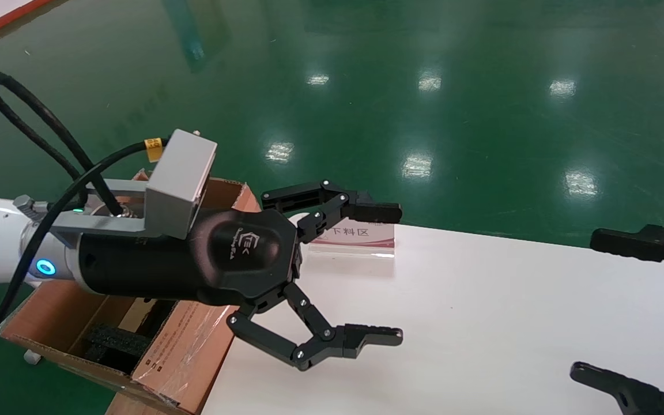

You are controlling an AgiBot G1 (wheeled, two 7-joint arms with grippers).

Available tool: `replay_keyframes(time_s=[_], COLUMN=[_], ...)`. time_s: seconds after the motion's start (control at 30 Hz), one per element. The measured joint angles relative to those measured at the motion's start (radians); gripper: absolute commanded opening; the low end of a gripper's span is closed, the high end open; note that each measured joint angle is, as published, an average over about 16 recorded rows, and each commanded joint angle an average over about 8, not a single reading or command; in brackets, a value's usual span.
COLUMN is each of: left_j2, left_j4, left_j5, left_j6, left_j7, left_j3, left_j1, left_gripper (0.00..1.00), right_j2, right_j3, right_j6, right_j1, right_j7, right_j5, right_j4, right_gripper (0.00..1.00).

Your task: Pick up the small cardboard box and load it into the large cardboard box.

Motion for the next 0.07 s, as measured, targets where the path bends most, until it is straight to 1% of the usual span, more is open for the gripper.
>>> replay_keyframes(time_s=[0.07], left_j2=[0.0], left_j4=[0.0], left_j5=[0.0], left_j6=[0.0], left_j7=[0.0], left_j3=[0.0], left_j1=[0.0], left_gripper=[1.0], right_j2=[0.0], right_j3=[0.0], right_j6=[0.0], right_j1=[0.0], right_j7=[0.0], right_j5=[0.0], right_j4=[0.0], right_gripper=[1.0])
